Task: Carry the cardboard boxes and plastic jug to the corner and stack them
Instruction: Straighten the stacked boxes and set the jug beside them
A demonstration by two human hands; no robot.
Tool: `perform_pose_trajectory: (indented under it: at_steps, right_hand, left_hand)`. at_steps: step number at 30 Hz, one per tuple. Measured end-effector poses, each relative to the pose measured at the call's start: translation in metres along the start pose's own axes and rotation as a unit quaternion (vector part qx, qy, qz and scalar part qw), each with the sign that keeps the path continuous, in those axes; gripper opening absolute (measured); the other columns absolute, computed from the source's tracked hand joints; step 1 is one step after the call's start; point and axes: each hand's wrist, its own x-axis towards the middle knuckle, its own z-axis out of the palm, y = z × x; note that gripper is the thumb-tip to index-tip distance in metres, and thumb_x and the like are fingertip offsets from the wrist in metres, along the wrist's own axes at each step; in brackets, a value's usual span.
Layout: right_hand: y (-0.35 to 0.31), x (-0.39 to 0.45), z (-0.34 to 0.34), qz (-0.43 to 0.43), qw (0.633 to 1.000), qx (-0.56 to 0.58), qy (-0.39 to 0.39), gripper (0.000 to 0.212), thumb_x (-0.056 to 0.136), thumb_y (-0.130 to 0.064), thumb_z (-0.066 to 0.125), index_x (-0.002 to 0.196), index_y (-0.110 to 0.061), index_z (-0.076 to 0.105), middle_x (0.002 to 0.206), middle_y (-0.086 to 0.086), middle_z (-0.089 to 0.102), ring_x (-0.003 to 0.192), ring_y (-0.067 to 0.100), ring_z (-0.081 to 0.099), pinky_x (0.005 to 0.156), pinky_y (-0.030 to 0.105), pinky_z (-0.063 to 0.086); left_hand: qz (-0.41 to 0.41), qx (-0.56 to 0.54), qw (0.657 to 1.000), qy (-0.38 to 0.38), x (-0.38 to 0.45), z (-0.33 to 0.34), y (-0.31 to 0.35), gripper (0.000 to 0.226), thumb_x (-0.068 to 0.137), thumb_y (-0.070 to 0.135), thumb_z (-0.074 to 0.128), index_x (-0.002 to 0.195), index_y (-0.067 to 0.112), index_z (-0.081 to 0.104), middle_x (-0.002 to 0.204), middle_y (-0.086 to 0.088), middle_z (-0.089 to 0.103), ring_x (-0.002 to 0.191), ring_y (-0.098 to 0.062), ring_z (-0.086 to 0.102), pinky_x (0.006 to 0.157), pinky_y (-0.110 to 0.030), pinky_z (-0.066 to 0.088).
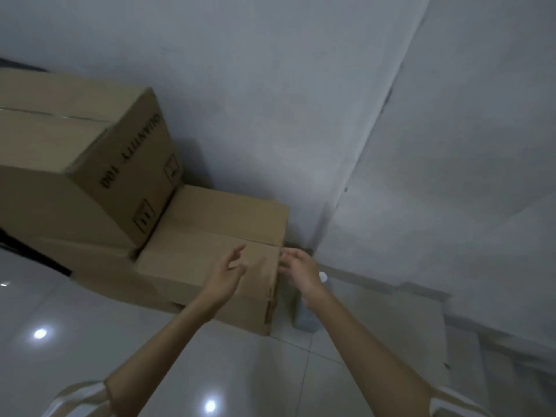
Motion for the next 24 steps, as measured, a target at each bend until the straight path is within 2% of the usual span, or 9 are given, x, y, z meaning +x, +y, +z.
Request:
perform_pose_trajectory:
  at_steps: [3,6,8,10,11,13,15,19,24]
  right_hand:
    - [-0.016,-0.017,0.058,-0.023,1.000,-0.014,-0.016,0.016,0.094,-0.010,0.052,0.102,-0.016,0.064,0.094,0.003,0.062,0.084,0.020,0.059,0.054,0.017,0.037]
    - [-0.030,-0.033,0.129,-0.042,0.998,-0.027,-0.025,0.013,0.094,-0.010,0.053,0.089,-0.020,0.059,0.085,-0.001,0.058,0.069,0.011,0.055,0.048,0.015,0.034]
    - [-0.035,-0.042,0.179,-0.051,0.998,-0.031,-0.015,0.010,0.092,-0.010,0.056,0.099,-0.017,0.057,0.091,0.004,0.058,0.068,0.010,0.053,0.048,0.016,0.035]
    - [-0.033,-0.051,0.230,-0.055,0.998,-0.039,-0.013,0.016,0.090,-0.013,0.061,0.104,-0.018,0.055,0.100,0.008,0.061,0.076,0.017,0.059,0.057,0.020,0.039]
    - [-0.032,-0.055,0.255,-0.056,0.997,-0.048,-0.012,0.020,0.088,-0.015,0.065,0.105,-0.018,0.055,0.107,0.011,0.063,0.087,0.023,0.063,0.066,0.023,0.043]
    - [-0.031,-0.066,0.299,-0.057,0.996,-0.062,-0.009,0.038,0.085,-0.018,0.069,0.120,-0.011,0.055,0.124,0.015,0.062,0.110,0.030,0.061,0.086,0.030,0.046]
    - [-0.034,-0.079,0.332,-0.045,0.997,-0.066,-0.008,0.057,0.086,-0.019,0.068,0.137,-0.005,0.044,0.133,0.015,0.056,0.121,0.030,0.056,0.097,0.033,0.044]
    - [-0.041,-0.088,0.367,-0.026,0.997,-0.074,0.009,0.070,0.087,-0.023,0.067,0.145,-0.004,0.033,0.142,0.013,0.049,0.125,0.029,0.052,0.103,0.036,0.041]
    - [-0.048,-0.074,0.384,-0.029,0.995,-0.091,0.038,0.070,0.088,-0.018,0.067,0.145,0.000,0.030,0.148,0.016,0.040,0.136,0.030,0.041,0.103,0.032,0.037]
  left_hand:
    - [0.001,0.011,1.000,0.014,-0.013,-0.062,-0.016,0.045,0.096,0.010,0.048,0.140,0.018,0.043,0.141,-0.013,0.045,0.100,-0.017,0.054,0.084,-0.025,0.037]
    - [0.004,0.022,0.999,0.043,-0.021,-0.141,-0.041,0.045,0.095,0.012,0.051,0.139,0.021,0.046,0.139,-0.008,0.049,0.105,-0.016,0.054,0.088,-0.024,0.037]
    - [0.012,0.032,0.998,0.058,-0.022,-0.200,-0.061,0.044,0.095,0.016,0.053,0.138,0.024,0.048,0.138,-0.004,0.052,0.110,-0.014,0.052,0.091,-0.024,0.036]
    - [0.009,0.043,0.996,0.073,-0.022,-0.256,-0.079,0.045,0.094,0.017,0.054,0.138,0.024,0.047,0.136,-0.003,0.052,0.109,-0.012,0.049,0.090,-0.023,0.035]
    - [0.006,0.050,0.996,0.078,-0.021,-0.283,-0.088,0.045,0.094,0.018,0.054,0.139,0.024,0.047,0.136,-0.003,0.052,0.110,-0.011,0.048,0.090,-0.023,0.034]
    - [-0.006,0.058,0.995,0.082,-0.019,-0.330,-0.102,0.046,0.095,0.021,0.053,0.140,0.024,0.045,0.137,-0.003,0.050,0.115,-0.014,0.048,0.090,-0.024,0.034]
    - [-0.020,0.060,0.995,0.076,-0.014,-0.371,-0.112,0.046,0.096,0.023,0.052,0.141,0.024,0.043,0.140,-0.002,0.048,0.125,-0.020,0.047,0.093,-0.027,0.036]
    - [-0.052,0.073,0.994,0.059,0.007,-0.429,-0.124,0.047,0.096,0.027,0.051,0.142,0.026,0.040,0.143,-0.004,0.046,0.129,-0.025,0.045,0.097,-0.033,0.038]
    - [-0.071,0.096,0.992,0.041,0.046,-0.465,-0.139,0.051,0.096,0.029,0.051,0.144,0.023,0.035,0.146,-0.008,0.043,0.130,-0.029,0.044,0.101,-0.038,0.038]
